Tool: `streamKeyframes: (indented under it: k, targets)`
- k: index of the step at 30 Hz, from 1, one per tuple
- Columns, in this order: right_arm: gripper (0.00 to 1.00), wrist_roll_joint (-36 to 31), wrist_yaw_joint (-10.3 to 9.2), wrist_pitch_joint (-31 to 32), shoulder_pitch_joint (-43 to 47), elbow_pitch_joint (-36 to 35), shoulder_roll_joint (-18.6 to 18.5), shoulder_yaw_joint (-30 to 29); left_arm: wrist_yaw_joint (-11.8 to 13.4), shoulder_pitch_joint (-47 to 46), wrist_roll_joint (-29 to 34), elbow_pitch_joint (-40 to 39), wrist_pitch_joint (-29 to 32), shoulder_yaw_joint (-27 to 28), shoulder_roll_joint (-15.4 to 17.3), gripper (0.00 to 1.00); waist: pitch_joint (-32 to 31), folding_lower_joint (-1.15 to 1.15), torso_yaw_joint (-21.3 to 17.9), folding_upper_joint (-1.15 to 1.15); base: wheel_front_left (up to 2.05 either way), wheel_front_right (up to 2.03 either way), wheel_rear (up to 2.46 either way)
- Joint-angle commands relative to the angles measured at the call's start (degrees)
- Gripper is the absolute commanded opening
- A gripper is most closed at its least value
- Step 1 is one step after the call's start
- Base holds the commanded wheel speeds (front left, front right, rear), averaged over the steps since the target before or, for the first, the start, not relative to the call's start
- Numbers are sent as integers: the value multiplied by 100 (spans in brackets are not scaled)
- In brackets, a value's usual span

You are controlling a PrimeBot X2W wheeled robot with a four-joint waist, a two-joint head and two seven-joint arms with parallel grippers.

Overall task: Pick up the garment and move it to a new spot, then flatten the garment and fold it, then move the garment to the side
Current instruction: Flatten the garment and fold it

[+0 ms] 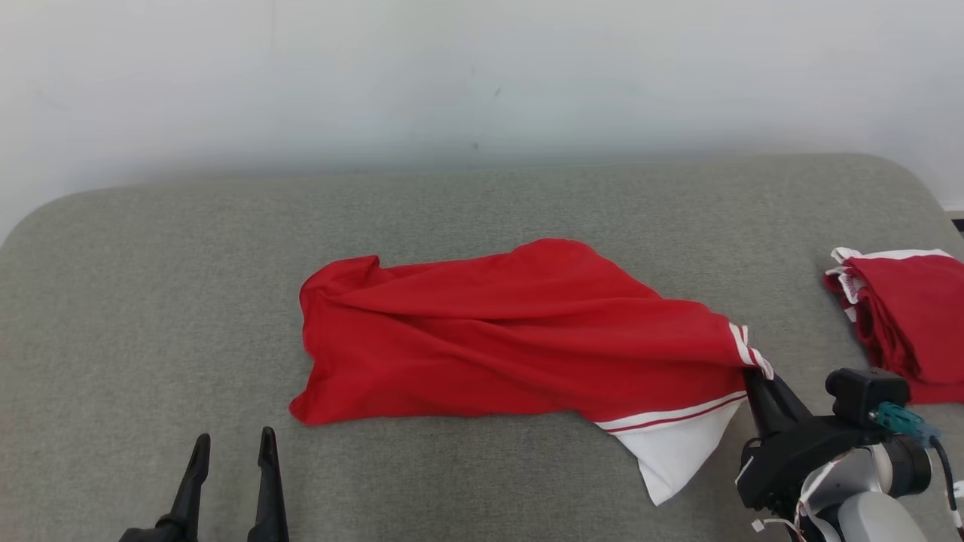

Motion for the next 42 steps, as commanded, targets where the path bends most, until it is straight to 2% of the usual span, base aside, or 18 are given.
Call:
streamKeyframes:
  k: [1,11,14,17,22,35,36,42]
  targets:
    - [0,-17,14,87,117,-178,36,-57,19,49,-22,-23,-4,17,-1,100,-30,0,-78,0,0,0,0]
    - [0,-194,14,1755,1365,-3138,660,-576,51,-86,-67,-63,-4,-26,-1,100,43,0,-178,0,0,0,0]
    - [0,-199,14,2071,1548,-3677,751,-659,60,-114,-80,-68,-4,-42,-1,100,69,0,-176,0,0,0,0]
    - [0,-197,14,2256,1558,-3793,784,-809,79,-131,-95,-87,-3,-50,-1,100,107,0,-173,0,0,0,0]
    - [0,-466,14,2165,1020,-3020,793,-1028,87,-218,-109,-115,-4,-80,-1,100,226,0,-147,0,0,0,0]
    - [0,-841,15,1125,-1553,652,340,-1043,-37,-599,-44,-81,-4,-246,0,100,690,0,300,0,0,0,0]
    - [0,-841,15,1125,-1553,652,340,-1043,-37,-599,-44,-81,-4,-246,0,100,690,0,300,0,0,0,0]
    - [0,-1010,15,544,-2359,1781,268,-944,-13,-751,-100,-37,-4,-312,0,100,853,0,518,0,0,0,0]
